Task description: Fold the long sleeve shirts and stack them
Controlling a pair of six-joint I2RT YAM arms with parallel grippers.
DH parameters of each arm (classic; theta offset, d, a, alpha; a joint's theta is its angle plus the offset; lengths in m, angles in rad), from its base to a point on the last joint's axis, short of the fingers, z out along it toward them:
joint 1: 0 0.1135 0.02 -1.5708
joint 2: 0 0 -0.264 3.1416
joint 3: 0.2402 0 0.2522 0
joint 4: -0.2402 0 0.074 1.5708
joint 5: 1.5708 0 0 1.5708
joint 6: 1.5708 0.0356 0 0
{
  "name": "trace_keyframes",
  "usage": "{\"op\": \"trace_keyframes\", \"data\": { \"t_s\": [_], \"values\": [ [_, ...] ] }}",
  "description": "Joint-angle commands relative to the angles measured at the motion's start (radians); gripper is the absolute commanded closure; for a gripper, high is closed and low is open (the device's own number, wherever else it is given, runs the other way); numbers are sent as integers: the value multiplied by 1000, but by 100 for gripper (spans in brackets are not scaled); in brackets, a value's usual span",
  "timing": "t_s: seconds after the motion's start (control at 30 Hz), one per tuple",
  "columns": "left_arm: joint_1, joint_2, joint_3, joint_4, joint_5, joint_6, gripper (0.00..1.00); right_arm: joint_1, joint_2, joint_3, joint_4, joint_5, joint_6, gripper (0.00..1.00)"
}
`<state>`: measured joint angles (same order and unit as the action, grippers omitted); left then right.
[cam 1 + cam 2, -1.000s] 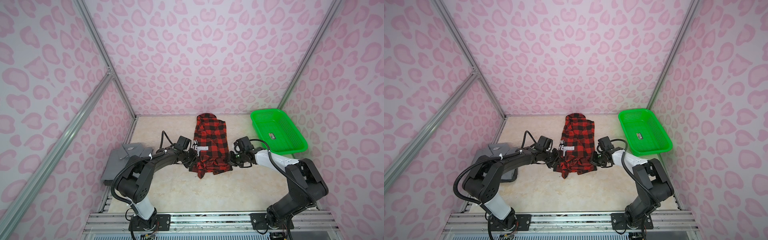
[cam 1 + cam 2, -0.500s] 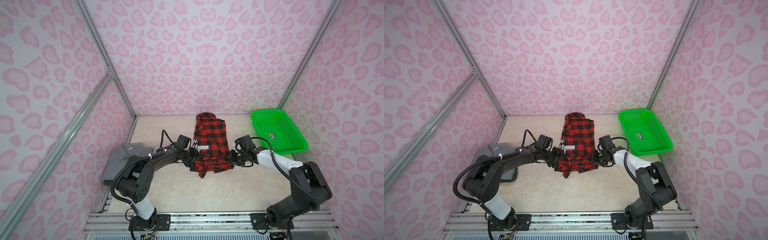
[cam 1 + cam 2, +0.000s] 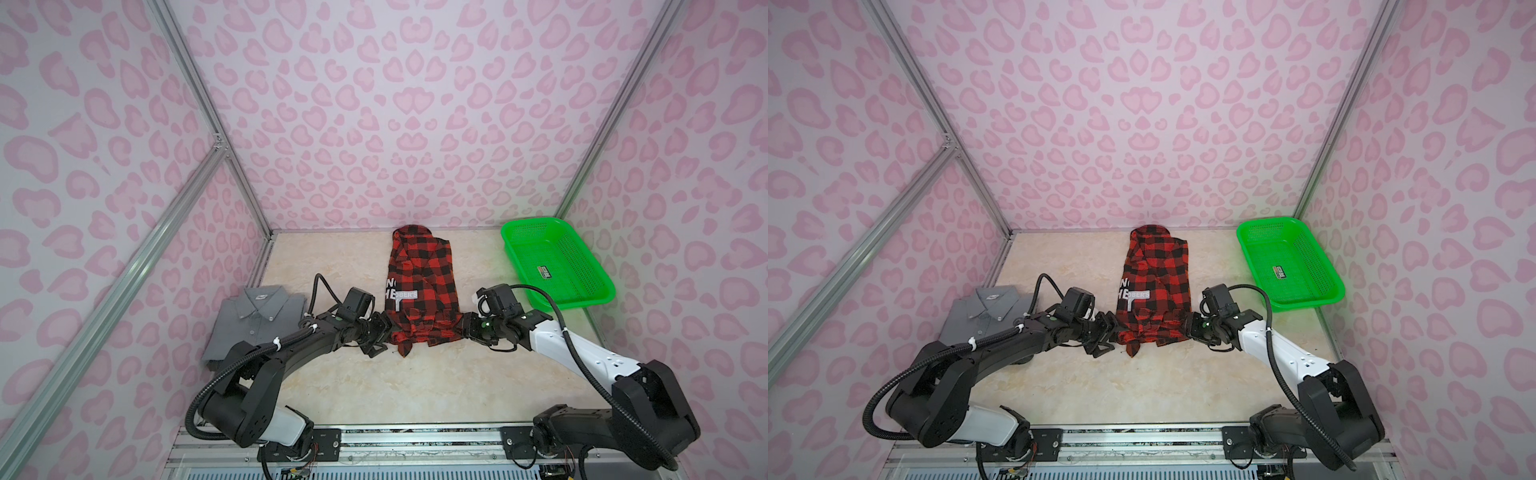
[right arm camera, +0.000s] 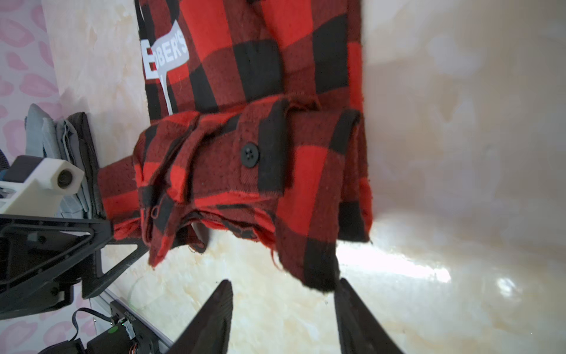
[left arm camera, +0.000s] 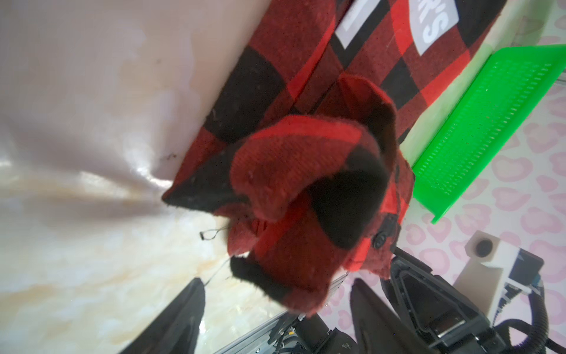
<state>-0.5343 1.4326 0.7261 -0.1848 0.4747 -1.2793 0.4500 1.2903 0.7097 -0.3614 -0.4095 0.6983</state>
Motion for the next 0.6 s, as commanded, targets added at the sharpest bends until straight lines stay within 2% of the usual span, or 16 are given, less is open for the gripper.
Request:
{"op": "trace_keyframes", "data": {
  "t_s": [0.0, 0.1, 0.23, 0.57],
  "values": [
    [-32, -39, -30, 30, -33, -30, 23, 68, -50, -53, 51, 85, 64, 47],
    [-66, -30, -36, 72, -49, -38, 24, 136, -55, -90, 152, 96, 114, 48],
    [-80, 22, -26, 109, -65, -32, 24, 175, 15, -79, 235, 90, 130, 48],
    [-82, 129, 66, 78, -127, 14, 26, 181, 168, -58, 319, 138, 125, 48]
  ]
}}
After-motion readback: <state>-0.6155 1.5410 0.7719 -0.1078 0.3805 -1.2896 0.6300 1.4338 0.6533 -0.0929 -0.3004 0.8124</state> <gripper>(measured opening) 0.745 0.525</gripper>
